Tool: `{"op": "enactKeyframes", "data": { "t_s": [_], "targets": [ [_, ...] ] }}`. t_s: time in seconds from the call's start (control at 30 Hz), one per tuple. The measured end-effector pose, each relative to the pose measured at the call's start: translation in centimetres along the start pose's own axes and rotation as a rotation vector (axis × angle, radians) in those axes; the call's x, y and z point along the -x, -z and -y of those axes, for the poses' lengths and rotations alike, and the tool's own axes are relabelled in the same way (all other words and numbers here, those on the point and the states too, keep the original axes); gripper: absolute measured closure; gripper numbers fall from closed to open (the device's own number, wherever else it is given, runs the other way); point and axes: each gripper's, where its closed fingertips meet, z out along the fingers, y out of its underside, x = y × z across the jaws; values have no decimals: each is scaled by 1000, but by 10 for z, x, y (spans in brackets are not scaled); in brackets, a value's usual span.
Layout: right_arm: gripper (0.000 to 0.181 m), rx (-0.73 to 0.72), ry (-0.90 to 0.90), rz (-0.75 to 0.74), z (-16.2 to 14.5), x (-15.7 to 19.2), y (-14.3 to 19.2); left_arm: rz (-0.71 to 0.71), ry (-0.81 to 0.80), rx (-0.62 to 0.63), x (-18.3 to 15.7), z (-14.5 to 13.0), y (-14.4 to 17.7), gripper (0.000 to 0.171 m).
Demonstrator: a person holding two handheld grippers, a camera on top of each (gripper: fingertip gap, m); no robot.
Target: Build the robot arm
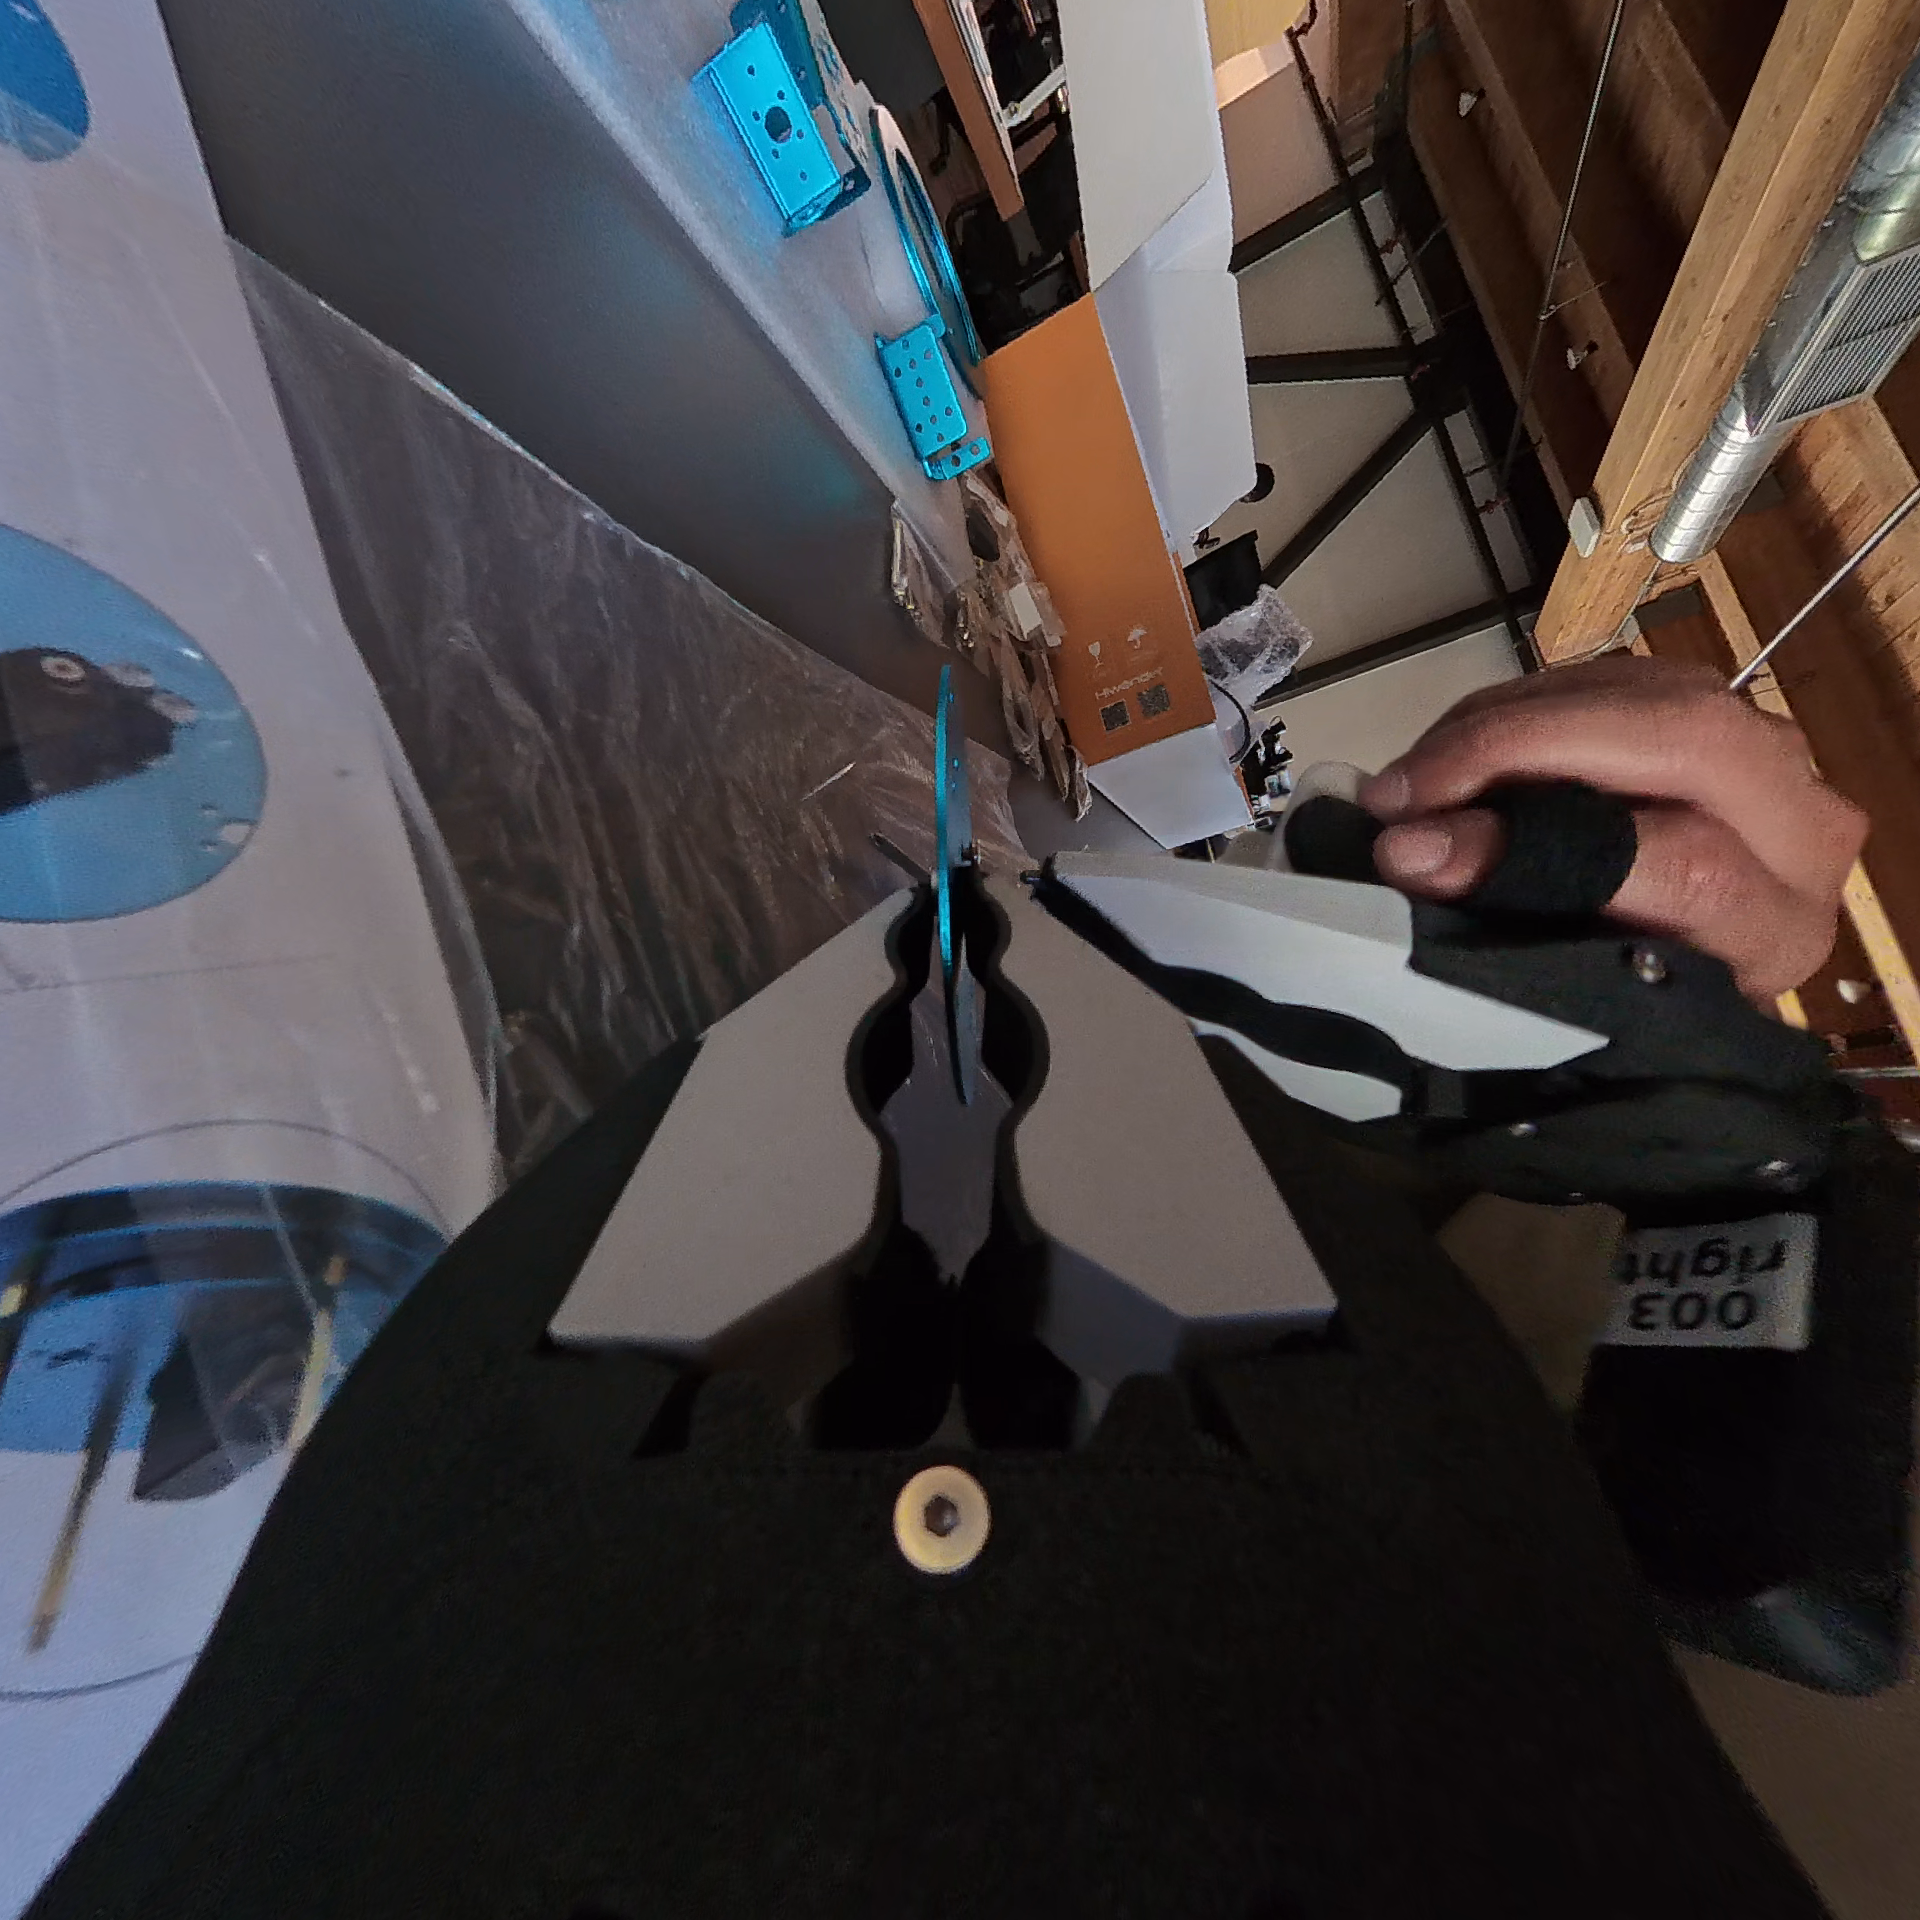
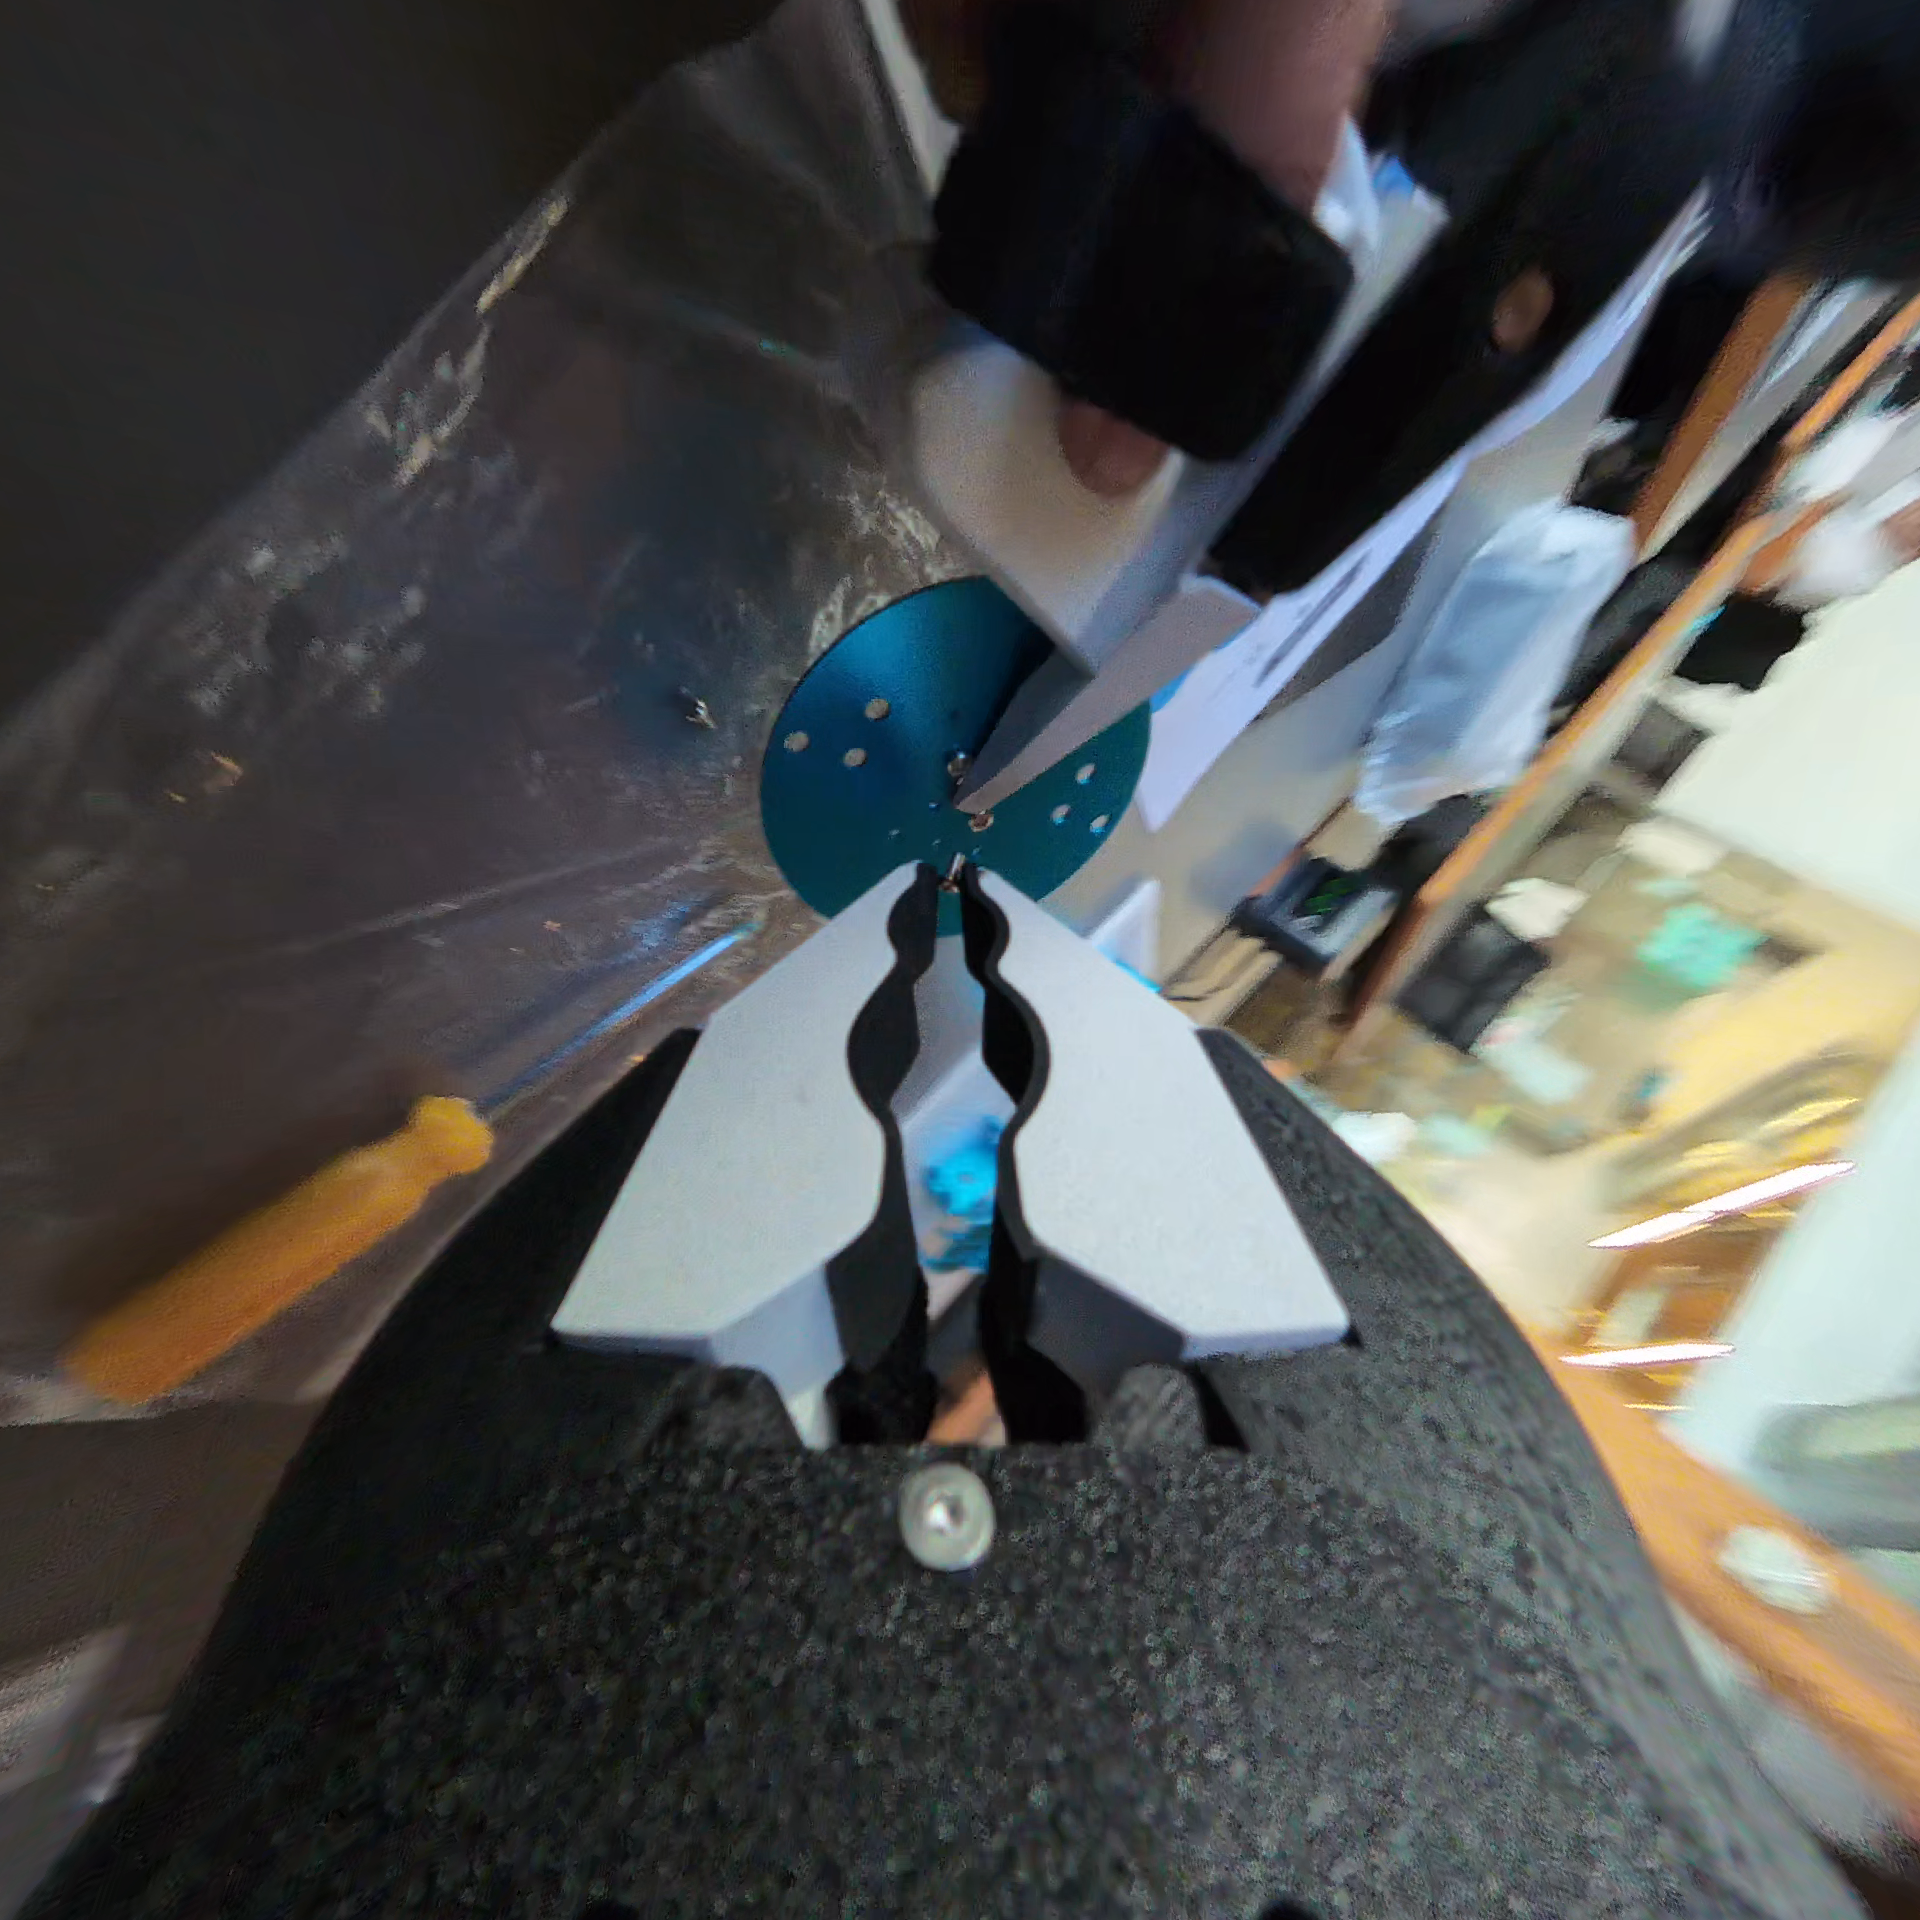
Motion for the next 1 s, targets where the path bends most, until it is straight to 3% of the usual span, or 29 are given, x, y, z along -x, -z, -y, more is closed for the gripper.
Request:
{"op": "enactKeyframes", "data": {
  "t_s": [0.1,0.27,0.53,1.0],
  "targets": [
    [178,39,196,-27,1,4,-4,-11,29,6,1,0,0,166],
    [178,92,335,-54,-5,1,-10,-19,39,8,1,0,1,166],
    [178,72,409,-65,9,-1,-10,-22,48,11,1,0,2,166],
    [178,108,445,8,5,3,-9,-6,23,25,1,-3,0,166]
  ]
}}
